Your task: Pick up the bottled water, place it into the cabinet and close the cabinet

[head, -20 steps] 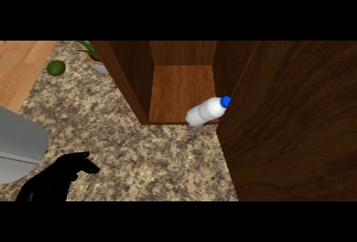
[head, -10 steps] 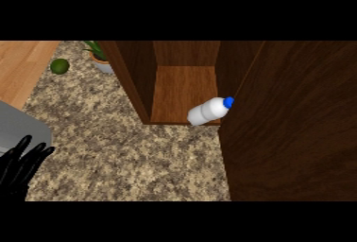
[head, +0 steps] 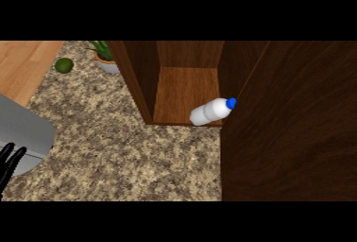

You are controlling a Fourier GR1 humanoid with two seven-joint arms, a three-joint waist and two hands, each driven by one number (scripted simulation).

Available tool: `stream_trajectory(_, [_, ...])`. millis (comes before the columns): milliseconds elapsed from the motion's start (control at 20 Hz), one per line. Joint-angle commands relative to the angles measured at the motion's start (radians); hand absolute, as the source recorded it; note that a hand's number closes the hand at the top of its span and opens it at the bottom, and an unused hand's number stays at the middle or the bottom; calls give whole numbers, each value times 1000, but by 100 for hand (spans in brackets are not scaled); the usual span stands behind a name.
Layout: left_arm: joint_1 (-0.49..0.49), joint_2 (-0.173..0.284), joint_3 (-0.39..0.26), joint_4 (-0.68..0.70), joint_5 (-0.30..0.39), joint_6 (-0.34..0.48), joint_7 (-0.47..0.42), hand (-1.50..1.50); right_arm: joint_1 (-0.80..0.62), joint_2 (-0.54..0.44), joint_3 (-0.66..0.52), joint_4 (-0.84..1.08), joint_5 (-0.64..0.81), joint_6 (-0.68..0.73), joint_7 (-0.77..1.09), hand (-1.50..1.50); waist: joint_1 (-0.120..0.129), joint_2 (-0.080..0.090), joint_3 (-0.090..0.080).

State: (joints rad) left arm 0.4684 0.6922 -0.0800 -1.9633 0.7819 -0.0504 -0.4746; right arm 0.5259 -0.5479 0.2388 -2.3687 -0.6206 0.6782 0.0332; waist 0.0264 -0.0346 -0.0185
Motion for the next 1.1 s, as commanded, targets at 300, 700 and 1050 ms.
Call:
stream_trajectory(300, [83,56,102,3,72,-90,-10,-150,-191,34,163,-191,158,-180,193,150,27,-3,-5])
stream_trajectory(700, [117,98,167,24,114,-159,-6,-150,-389,156,324,-109,188,-354,320,150,32,5,-3])
stream_trajectory(1050, [140,124,212,31,139,-214,-11,-150,-598,298,390,-13,192,-483,414,150,62,9,-2])
